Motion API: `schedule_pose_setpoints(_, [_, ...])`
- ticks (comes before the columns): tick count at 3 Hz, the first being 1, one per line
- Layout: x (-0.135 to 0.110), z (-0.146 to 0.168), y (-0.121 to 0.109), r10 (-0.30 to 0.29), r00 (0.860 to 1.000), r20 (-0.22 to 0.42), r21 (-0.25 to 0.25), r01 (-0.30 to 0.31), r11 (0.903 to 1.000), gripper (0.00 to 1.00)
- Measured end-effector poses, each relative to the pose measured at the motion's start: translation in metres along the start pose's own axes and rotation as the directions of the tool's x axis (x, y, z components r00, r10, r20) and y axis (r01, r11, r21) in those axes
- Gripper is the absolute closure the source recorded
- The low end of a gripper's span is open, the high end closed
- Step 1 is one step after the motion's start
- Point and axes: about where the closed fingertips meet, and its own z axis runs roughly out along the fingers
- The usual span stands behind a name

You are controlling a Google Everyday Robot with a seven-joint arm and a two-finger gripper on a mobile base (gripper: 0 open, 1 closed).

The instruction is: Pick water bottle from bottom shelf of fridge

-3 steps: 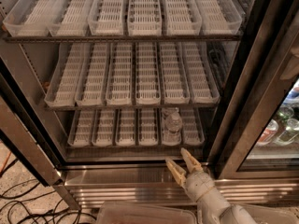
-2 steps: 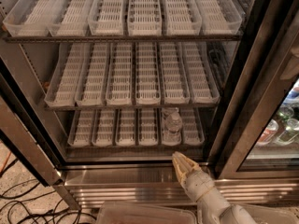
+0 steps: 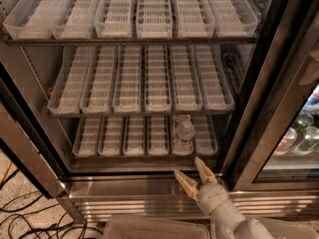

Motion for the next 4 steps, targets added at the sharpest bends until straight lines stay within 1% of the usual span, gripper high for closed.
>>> schedule_pose_setpoints(1, [0.000,0.000,0.000,0.000,1.000,0.001,0.002,0.000,1.0000,0.47])
schedule_pose_setpoints(2, [0.001,0.003,0.000,-0.002,1.000,0.000,0.005,0.002,1.0000,0.46])
schedule_pose_setpoints(3, [-0.005,0.019,-0.011,-0.014,1.000,0.010,0.029,0.014,0.9995,0.23])
schedule_pose_setpoints(4, [-0.006,0.026,-0.015,-0.019,1.000,0.009,0.034,0.019,0.9992,0.33])
